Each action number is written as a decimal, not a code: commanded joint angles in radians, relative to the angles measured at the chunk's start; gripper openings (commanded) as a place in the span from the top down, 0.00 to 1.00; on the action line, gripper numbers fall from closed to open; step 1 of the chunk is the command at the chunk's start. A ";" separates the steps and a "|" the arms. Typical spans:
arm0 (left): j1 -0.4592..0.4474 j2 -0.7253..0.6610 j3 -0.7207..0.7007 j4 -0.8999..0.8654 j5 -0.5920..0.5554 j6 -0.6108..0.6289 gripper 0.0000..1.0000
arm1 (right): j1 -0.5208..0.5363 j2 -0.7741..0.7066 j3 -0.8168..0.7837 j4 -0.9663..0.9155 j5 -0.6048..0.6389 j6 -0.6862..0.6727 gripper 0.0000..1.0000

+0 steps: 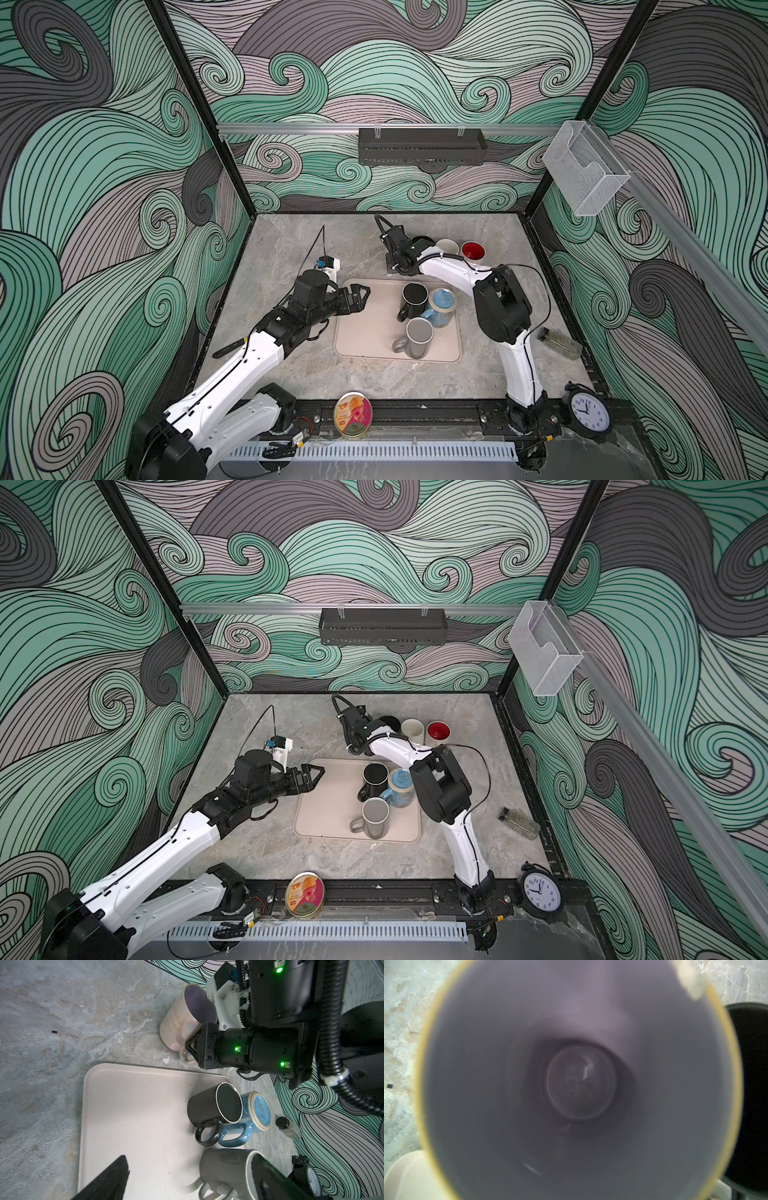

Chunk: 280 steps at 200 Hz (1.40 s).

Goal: Turn the mug right side up
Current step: Place the mug at the top-center of the table.

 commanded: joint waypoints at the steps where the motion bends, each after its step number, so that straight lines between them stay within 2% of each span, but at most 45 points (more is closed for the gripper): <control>1: 0.005 -0.007 -0.014 -0.019 -0.015 0.015 0.06 | 0.000 0.008 0.006 0.071 0.055 0.015 1.00; 81: 0.006 -0.010 -0.021 -0.028 -0.017 0.026 0.06 | 0.009 0.008 0.001 0.062 0.076 0.026 1.00; 107: 0.006 -0.019 -0.025 -0.036 -0.019 0.026 0.06 | 0.010 0.009 0.003 0.059 0.076 0.026 0.94; 162: 0.006 -0.027 -0.034 -0.039 -0.026 0.025 0.06 | 0.012 0.016 0.015 0.047 0.082 0.026 0.88; 229: 0.006 -0.021 -0.035 -0.039 -0.031 0.026 0.06 | 0.015 -0.009 0.009 0.042 0.085 0.037 0.73; 257: 0.006 -0.023 -0.038 -0.039 -0.037 0.026 0.06 | 0.022 -0.023 0.007 0.041 0.083 0.037 0.63; 280: 0.006 -0.023 -0.038 -0.039 -0.038 0.026 0.06 | 0.029 -0.041 0.004 0.041 0.090 0.037 0.61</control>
